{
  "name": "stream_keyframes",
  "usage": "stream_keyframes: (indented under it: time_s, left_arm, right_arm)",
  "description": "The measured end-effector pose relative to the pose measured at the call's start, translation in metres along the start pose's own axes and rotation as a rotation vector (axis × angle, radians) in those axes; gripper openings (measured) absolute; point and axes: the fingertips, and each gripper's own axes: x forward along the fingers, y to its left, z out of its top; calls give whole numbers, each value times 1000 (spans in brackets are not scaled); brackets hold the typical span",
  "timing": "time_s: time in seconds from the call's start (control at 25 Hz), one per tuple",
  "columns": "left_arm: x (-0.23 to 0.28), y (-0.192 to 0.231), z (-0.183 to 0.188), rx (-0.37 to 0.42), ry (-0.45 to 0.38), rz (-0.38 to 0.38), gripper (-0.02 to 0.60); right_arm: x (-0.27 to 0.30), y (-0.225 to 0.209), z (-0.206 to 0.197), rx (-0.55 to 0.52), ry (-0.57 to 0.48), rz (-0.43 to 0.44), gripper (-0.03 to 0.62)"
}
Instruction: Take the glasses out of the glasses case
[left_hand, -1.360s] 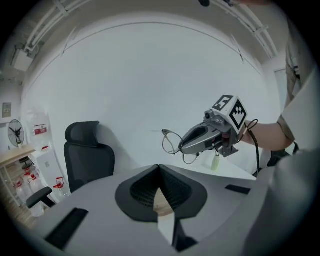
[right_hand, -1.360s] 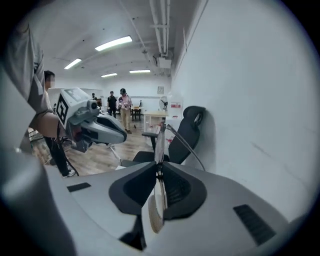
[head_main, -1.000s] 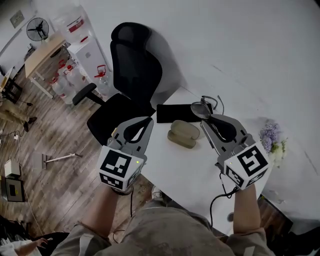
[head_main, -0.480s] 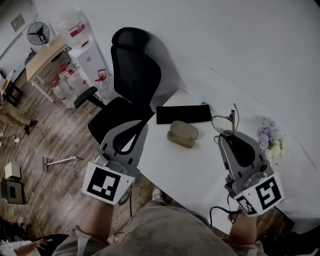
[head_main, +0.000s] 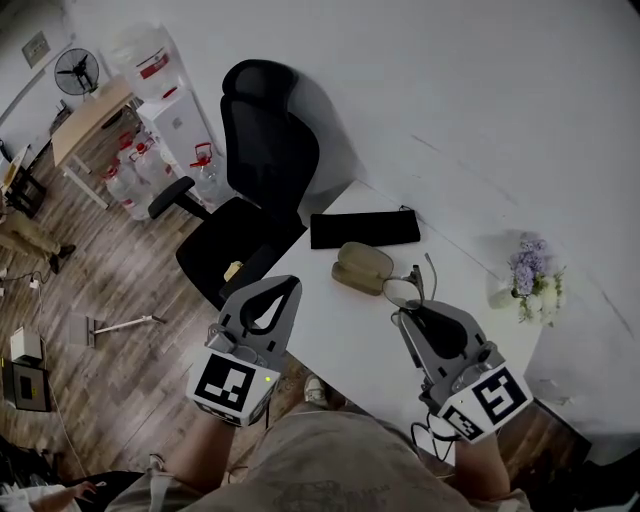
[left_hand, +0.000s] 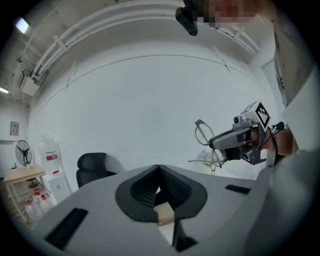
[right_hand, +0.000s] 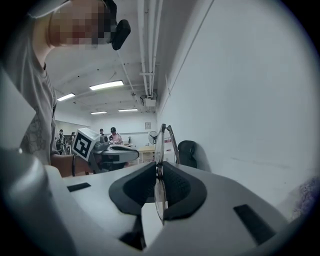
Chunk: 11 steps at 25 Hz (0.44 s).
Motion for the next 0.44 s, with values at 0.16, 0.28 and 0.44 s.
stream_keyframes:
  time_s: [0.16,0.28,0.44]
  left_arm:
    - [3,0,0,-2,13,1,15]
    - [1,1,2,4,1,2,15]
    - [-2,1,1,12,10,2,14]
  right_arm:
    - [0,-4,2,-6,-1,-8,58]
    - [0,-4,3,-17,-1,-10,58]
    - [1,-3,5,-24,-7,-14,58]
